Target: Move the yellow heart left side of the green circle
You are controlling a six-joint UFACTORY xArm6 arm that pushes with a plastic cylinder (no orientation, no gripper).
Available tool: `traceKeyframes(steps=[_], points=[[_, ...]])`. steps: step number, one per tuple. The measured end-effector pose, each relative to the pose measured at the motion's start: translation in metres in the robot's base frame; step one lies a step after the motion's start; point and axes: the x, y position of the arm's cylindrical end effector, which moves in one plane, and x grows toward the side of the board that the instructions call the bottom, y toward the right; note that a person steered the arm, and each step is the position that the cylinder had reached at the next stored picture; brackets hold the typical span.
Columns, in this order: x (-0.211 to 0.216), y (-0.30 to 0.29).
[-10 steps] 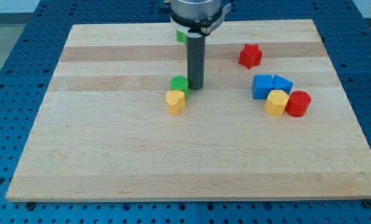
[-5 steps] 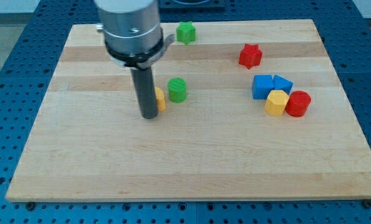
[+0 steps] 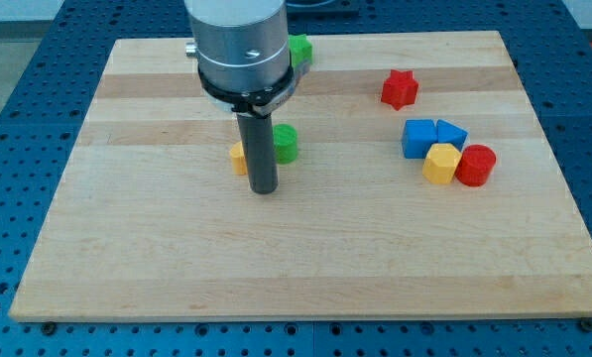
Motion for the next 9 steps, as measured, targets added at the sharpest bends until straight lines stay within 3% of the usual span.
traceKeyframes(steps=[2, 6, 7, 9], points=[[-0.008, 0.013], [-0.018, -0.029], [-0.010, 0.000], [0.037, 0.133]])
